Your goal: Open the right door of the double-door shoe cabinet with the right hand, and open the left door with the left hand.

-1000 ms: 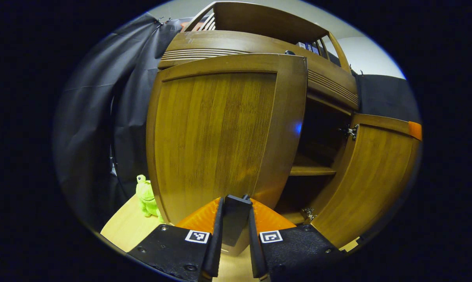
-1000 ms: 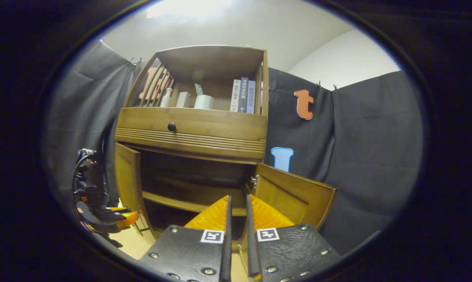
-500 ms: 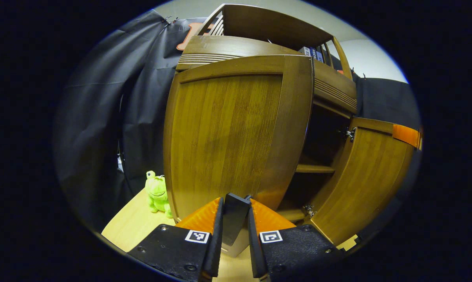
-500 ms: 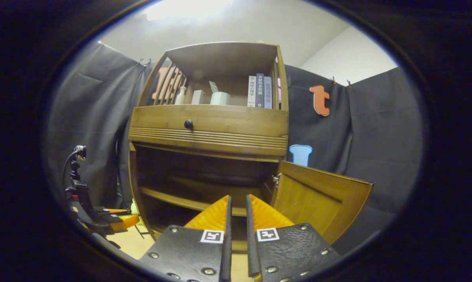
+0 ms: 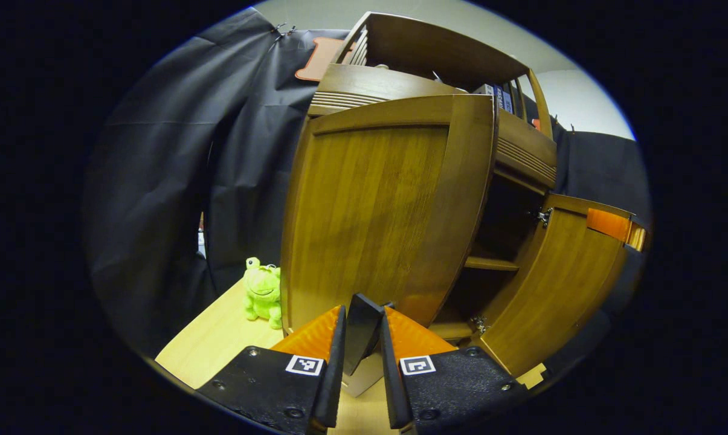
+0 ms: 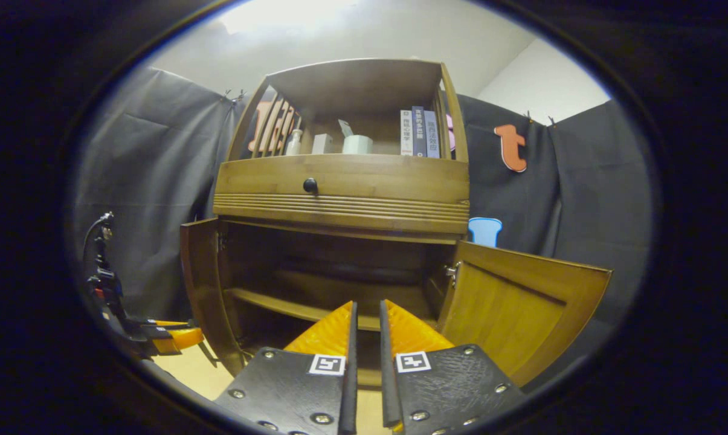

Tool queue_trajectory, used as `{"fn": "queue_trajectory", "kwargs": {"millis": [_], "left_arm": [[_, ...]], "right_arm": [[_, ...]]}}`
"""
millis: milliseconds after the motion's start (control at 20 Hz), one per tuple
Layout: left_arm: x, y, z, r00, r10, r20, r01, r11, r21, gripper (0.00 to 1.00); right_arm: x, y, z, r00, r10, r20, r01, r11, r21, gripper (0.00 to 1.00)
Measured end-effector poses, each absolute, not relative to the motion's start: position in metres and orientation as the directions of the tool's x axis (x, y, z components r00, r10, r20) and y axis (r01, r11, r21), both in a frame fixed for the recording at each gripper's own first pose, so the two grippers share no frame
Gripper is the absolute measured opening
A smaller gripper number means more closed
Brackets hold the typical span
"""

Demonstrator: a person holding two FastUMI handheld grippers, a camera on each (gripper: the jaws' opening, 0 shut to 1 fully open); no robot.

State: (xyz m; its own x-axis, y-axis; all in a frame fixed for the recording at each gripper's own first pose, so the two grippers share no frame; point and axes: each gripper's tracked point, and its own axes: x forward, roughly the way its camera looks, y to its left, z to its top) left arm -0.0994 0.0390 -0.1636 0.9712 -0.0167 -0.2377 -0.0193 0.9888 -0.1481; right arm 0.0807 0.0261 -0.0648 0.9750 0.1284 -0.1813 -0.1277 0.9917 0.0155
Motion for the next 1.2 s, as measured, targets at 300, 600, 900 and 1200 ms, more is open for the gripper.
{"fn": "queue_trajectory", "kwargs": {"millis": [300,600,900,1200], "left_arm": [[-0.119,0.067,-0.158,0.972,0.049,-0.228,-0.076,0.991,-0.110,0.29],[-0.133,0.095,-0.154,0.967,0.115,-0.226,-0.138,0.987,-0.087,0.32],[-0.138,0.113,-0.150,0.963,0.152,-0.224,-0.171,0.983,-0.068,0.18],[-0.142,0.128,-0.144,0.957,0.190,-0.218,-0.204,0.978,-0.045,0.27]], "right_arm": [[0.085,0.052,-0.066,0.965,0.191,-0.179,-0.189,0.982,0.030,0.16],[0.087,0.071,-0.069,0.955,0.235,-0.182,-0.233,0.972,0.036,0.17],[0.086,0.078,-0.071,0.950,0.249,-0.187,-0.245,0.968,0.045,0.17],[0.087,0.079,-0.075,0.948,0.251,-0.195,-0.245,0.968,0.054,0.17]]}}
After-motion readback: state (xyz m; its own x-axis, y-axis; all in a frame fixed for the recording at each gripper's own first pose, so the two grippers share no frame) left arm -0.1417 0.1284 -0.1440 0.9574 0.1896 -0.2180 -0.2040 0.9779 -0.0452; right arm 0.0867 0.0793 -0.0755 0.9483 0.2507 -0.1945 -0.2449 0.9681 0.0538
